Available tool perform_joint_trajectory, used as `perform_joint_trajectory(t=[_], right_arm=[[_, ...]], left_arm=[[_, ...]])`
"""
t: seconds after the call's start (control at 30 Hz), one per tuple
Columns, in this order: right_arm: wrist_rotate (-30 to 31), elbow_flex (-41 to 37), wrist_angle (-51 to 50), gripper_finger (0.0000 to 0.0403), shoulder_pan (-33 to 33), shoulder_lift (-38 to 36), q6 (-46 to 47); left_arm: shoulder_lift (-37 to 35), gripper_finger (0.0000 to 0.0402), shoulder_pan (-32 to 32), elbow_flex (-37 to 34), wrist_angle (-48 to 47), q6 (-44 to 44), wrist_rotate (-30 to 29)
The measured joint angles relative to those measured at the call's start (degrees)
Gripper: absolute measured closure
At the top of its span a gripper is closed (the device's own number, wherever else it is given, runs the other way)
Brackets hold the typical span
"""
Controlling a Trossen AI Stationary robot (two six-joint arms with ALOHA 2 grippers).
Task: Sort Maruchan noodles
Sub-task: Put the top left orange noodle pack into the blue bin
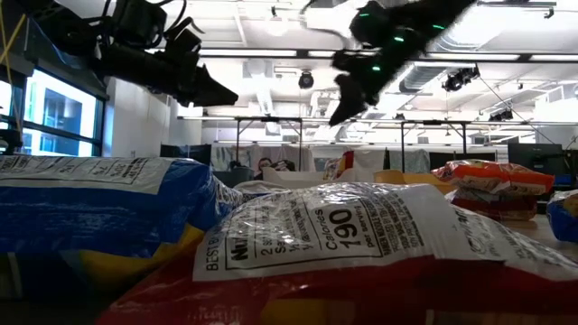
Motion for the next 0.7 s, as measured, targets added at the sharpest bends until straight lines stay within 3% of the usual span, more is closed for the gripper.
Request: perform_joint_trajectory(t=[0.13,0.3,0.4,0.5,0.7], right_arm=[[-2.5,-15.5,18.6,0.0403,1.2,-8.7,2.0],[-12.8,-26.7,33.3,0.0403,-0.5,-14.2,2.8],[-17.7,-29.7,37.4,0.0403,-2.1,-15.1,2.8],[-18.4,-30.4,37.9,0.0403,-2.9,-15.1,1.9],[-22.5,-30.3,39.2,0.0403,-4.2,-15.1,-1.3]], left_arm=[[0.0,0.0243,0.0,1.1,-4.8,-0.9,0.0],[0.0,0.0249,-1.1,6.0,-20.4,-7.7,2.5],[0.0,0.0266,-2.6,9.7,-31.4,-12.3,7.6],[0.1,0.0288,-3.5,14.1,-45.1,-16.6,12.4],[3.5,0.0298,-4.2,18.8,-64.1,-23.3,12.9]])
